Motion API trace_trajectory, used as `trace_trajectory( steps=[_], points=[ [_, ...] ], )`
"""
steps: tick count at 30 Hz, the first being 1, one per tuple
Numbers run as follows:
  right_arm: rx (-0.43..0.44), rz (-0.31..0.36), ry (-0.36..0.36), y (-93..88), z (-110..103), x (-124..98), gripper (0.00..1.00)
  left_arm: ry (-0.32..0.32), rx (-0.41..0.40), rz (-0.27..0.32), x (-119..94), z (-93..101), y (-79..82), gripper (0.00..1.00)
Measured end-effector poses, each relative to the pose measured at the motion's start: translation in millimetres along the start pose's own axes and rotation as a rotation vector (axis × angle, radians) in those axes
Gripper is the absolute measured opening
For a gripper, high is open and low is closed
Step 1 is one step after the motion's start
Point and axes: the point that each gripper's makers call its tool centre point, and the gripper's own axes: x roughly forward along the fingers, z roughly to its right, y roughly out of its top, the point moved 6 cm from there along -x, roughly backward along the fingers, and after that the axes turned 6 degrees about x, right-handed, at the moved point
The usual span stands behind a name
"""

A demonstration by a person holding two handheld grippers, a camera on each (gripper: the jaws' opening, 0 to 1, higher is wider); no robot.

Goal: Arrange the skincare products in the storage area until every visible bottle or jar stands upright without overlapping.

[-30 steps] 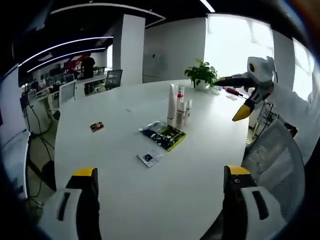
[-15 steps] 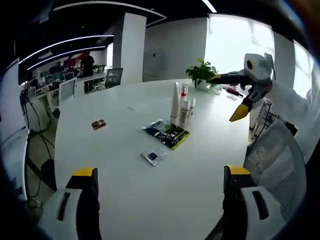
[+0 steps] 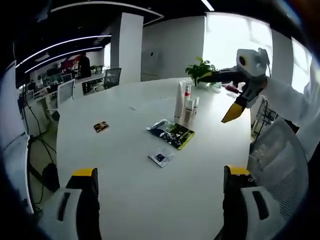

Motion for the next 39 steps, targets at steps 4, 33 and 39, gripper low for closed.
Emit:
trace_trajectory(
  steps=[4,33,39],
  points=[
    [0.021,0.008,0.008,2.4,-0.2,8.9,0.99,-0.012,0.001,0.003,0.8,-5.4,-0.1,0.99],
    [0.014,-0.015,0.034,11.5,0.6,79.7,0.99,-0.026,-0.032,-0.027,15.5,-37.4,-14.3,0.99],
    [0.009,-0.005,0.044,15.9,4.2,94.5,0.99,-0.031,-0.038,-0.027,19.7,-39.8,-14.6,0.99]
  ],
)
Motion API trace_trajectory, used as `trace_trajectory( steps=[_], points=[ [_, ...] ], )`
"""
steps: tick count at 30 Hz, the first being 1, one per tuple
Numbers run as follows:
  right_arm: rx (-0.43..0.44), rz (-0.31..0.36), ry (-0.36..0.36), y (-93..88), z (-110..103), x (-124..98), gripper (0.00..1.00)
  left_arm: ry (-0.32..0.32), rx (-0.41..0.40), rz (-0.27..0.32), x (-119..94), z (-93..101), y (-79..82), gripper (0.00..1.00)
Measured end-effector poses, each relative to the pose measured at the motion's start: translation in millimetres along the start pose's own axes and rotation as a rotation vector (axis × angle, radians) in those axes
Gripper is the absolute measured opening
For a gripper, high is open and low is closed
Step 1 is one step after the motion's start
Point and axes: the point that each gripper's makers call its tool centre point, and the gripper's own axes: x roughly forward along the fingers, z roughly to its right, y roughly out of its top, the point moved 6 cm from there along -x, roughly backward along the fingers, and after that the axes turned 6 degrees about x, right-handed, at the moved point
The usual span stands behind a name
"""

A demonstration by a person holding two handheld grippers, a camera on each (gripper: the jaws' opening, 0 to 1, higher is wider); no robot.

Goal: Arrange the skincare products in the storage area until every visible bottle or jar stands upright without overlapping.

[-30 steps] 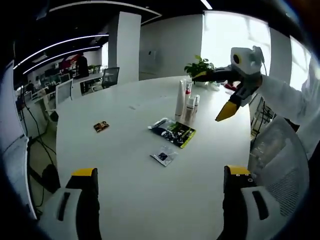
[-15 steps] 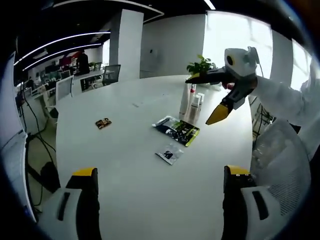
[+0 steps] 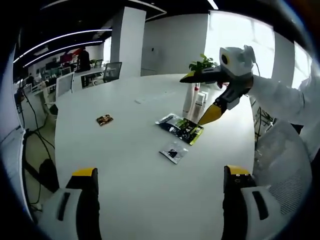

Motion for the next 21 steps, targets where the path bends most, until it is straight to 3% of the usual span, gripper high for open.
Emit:
trace_trajectory(
  steps=[21],
  points=[
    [-0.040,-0.007,0.022,10.3,8.5,59.6,0.97,0.003,-0.012,-0.020,11.0,-16.9,-10.6,0.99]
  ],
)
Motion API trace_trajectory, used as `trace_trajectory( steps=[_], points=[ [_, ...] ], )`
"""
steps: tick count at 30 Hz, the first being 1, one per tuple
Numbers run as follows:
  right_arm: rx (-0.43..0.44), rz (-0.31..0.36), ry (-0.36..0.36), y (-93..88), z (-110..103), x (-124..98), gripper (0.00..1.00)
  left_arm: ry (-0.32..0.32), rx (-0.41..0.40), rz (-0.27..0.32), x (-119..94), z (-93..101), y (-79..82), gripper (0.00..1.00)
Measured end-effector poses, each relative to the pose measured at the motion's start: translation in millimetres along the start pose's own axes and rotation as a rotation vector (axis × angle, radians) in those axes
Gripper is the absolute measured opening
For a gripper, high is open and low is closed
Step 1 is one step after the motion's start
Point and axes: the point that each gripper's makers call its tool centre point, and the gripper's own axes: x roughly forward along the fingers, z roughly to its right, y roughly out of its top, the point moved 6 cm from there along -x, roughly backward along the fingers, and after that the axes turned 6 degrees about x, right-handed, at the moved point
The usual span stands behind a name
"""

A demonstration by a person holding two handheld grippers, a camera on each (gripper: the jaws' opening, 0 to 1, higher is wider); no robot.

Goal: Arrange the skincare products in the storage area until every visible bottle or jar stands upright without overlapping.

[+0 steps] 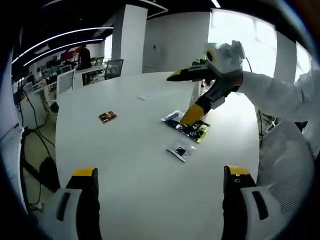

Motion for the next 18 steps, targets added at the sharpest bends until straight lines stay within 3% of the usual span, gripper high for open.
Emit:
trace_trajectory(
  steps=[9,14,18],
  points=[
    [0.006,-0.013,0.006,3.6,12.0,29.8,0.94,0.006,-0.026,0.009,1.2,-2.4,-7.3,0.98],
    [0.071,-0.016,0.028,6.0,17.7,44.7,0.95,0.010,-0.042,0.011,0.6,-1.9,-13.9,0.97],
    [0.069,-0.018,0.032,7.5,21.0,57.4,0.95,0.017,-0.059,0.015,1.1,-2.2,-17.6,0.97]
  ],
)
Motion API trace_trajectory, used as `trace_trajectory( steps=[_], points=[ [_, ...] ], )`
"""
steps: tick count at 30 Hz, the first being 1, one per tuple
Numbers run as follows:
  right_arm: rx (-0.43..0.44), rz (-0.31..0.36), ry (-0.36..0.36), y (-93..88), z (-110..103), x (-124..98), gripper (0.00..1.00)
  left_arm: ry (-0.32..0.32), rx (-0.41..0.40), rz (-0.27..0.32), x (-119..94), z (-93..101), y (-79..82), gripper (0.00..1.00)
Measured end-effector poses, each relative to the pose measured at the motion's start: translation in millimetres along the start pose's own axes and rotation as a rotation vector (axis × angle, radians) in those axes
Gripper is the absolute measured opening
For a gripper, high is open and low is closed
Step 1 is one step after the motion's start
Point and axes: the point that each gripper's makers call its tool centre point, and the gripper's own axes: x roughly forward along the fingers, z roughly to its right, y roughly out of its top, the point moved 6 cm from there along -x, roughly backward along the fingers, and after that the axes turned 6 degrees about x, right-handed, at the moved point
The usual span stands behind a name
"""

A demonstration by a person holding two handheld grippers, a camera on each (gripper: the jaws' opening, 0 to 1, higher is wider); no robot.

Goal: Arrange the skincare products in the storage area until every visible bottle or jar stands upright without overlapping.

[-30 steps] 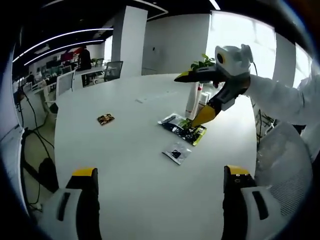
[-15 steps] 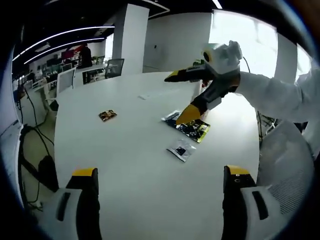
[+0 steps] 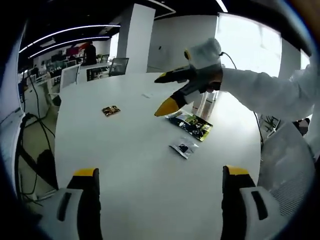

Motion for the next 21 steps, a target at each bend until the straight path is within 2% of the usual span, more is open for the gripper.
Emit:
trace_trajectory(
  steps=[4,11,21],
  points=[
    [-0.020,-0.017,-0.008,-2.2,8.1,13.8,0.93,-0.004,-0.005,0.002,1.6,1.6,-1.7,0.97],
    [0.012,-0.032,-0.010,-1.9,20.6,40.2,0.92,-0.015,-0.028,0.002,4.2,2.4,-7.3,0.98],
    [0.023,-0.040,0.004,1.1,27.5,72.1,0.91,-0.015,-0.042,-0.001,6.5,0.3,-12.1,0.97]
  ],
)
